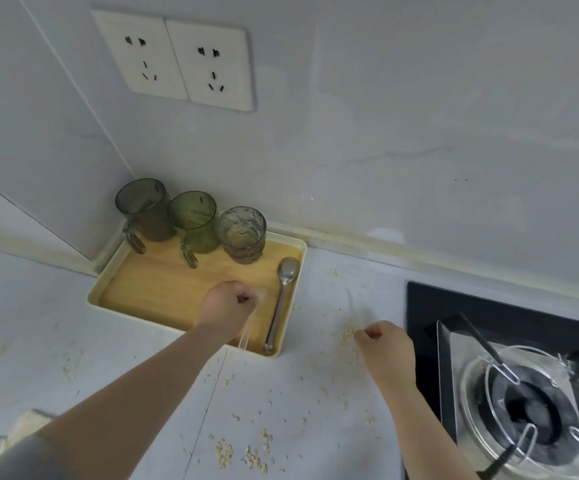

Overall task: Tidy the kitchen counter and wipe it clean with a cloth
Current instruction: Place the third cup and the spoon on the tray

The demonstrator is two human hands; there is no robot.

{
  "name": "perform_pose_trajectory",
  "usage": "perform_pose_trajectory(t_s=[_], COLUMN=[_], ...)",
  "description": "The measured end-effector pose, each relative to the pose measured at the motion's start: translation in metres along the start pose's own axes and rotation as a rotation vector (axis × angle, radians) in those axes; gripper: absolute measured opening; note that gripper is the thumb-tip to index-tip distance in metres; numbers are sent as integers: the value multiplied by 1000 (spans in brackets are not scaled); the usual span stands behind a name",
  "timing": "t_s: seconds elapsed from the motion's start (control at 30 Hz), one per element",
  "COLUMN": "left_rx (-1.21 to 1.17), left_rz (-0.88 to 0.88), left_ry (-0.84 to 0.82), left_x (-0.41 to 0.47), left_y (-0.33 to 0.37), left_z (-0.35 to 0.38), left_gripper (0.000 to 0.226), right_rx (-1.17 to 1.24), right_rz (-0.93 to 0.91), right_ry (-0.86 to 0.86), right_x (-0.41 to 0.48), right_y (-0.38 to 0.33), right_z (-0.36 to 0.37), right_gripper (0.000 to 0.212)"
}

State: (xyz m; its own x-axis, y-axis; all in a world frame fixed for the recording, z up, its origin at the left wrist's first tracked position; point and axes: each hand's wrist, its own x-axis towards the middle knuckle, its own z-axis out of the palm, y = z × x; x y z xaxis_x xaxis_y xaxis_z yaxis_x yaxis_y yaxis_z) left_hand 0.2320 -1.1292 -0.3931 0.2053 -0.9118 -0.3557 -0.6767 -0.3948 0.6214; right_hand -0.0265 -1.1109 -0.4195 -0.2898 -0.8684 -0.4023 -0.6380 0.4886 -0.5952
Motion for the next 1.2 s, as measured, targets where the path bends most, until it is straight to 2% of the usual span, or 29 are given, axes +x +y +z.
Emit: perform_pose_trajectory(t_s=[0.1,0.3,0.57,0.7,0.87,1.2], left_rx=[-8,-22,-56,-127,-140,-162], left_rz=[-30,-64,-57,-77,-78,-100], left_ry=[9,-21,57,122,163,210], left_x=[12,17,-8,-32,-58,-77], left_y=[-1,2,-19,-35,-53,-71], left_z=[8,18,5,-6,-20,-29], left_gripper=[11,14,15,13,10,13], right_rx=[110,243,355,340,363,273], right_rz=[-2,-15,-58,-69,-13,-18], right_ry=[-31,-97,-251,-282,-254,-176], right_x=[-14,-43,-54,-51,-43,-36], right_y=[-2,-11,-52,-76,-92,-102], right_z=[0,10,44,68,87,101], right_gripper=[6,10,4,9,11,10])
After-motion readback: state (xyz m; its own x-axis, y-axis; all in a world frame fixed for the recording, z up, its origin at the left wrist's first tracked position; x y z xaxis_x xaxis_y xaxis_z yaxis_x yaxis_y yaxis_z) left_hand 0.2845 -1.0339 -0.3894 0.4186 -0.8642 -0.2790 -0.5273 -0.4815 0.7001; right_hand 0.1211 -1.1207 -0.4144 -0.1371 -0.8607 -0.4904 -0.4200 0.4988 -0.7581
